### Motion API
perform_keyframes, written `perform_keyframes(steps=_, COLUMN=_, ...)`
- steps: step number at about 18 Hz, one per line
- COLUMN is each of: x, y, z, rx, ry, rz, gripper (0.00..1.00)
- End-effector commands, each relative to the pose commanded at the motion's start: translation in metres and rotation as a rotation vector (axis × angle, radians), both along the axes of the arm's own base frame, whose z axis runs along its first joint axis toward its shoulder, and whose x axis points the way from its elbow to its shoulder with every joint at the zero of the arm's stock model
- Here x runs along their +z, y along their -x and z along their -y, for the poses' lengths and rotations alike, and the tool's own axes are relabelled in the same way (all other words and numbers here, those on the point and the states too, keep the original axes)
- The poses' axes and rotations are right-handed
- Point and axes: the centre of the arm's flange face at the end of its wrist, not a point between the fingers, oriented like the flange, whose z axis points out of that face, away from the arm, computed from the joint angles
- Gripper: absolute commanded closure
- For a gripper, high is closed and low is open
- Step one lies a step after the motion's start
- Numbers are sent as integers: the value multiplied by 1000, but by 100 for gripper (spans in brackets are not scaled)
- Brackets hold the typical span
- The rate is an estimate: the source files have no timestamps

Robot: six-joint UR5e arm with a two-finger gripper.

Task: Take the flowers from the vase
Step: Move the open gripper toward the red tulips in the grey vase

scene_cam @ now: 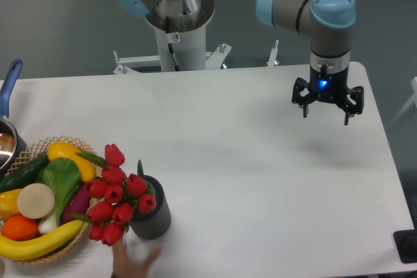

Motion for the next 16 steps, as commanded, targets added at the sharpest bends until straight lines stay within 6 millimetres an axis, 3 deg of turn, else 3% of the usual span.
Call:
perform_keyframes(steps=6, x=-1, y=-8, z=-13, rx=-4, ry=-15, rz=5, gripper=0)
perform_keyframes(steps=10, x=-8, y=-14, z=-39, rx=60, ry=-68, rz=-23, gripper=0)
perform_keyframes(steps=13, x=-7, y=-25, z=-57, rx=19, ry=-93, rz=-19, gripper=0)
perform_keyframes(steps=16, x=-3, y=-37, z=-80, rx=-54, ry=-238, rz=42, gripper=0)
